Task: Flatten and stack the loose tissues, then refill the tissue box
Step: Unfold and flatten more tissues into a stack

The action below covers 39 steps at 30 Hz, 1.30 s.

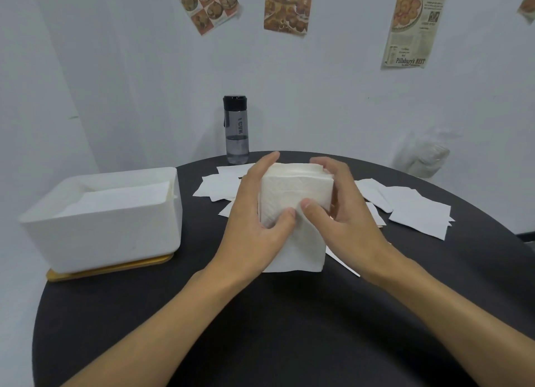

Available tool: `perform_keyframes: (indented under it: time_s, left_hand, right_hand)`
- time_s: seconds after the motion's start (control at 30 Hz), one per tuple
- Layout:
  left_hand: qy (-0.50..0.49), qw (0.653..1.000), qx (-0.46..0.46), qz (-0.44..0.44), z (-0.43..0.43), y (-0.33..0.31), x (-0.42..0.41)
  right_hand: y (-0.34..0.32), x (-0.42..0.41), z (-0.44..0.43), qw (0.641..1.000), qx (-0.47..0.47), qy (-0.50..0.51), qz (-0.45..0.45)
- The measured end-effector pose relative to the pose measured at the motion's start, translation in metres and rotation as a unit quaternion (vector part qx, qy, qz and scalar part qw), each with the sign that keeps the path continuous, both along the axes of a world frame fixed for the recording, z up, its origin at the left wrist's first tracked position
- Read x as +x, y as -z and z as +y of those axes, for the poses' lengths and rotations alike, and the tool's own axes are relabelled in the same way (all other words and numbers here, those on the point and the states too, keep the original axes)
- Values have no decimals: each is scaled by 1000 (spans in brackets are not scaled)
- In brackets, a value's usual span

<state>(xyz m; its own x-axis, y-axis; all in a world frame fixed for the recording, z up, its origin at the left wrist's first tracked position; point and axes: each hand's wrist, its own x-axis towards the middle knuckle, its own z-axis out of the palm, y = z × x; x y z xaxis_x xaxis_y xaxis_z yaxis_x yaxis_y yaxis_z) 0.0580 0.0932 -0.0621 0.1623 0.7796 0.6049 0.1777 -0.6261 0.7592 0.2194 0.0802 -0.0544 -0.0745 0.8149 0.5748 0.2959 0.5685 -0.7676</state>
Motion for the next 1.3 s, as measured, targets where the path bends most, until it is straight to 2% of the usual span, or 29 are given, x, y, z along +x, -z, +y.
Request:
perform_keyframes:
  time_s: [0.2, 0.3, 0.4, 0.53, 0.67, 1.07, 1.3]
  left_hand:
    - [-8, 1000, -20, 19, 0, -5, -3]
    - [2, 999, -43, -11, 0, -2, -2]
    - [7, 996, -79, -44, 0, 0, 3]
    - [-6, 995, -73, -67, -3, -4, 7]
    - [10, 993, -77, -84, -4, -4, 6]
    - [24, 989, -123, -83, -5, 4, 12]
    - [-17, 994, -106, -33, 0, 1, 6]
  right_hand:
    - [-2, 0, 0, 999, 7, 20, -32]
    - [-1, 1, 0, 1000, -7, 17, -9]
    - [0, 0, 0, 999, 0, 24, -39]
    - [0, -5, -1, 999, -3, 32, -31]
    - [-4, -3, 0, 998, -54, -2, 42]
    - [-1, -5, -3, 991, -116, -46, 58]
    - [-6, -3, 2, 999, -38, 32, 21]
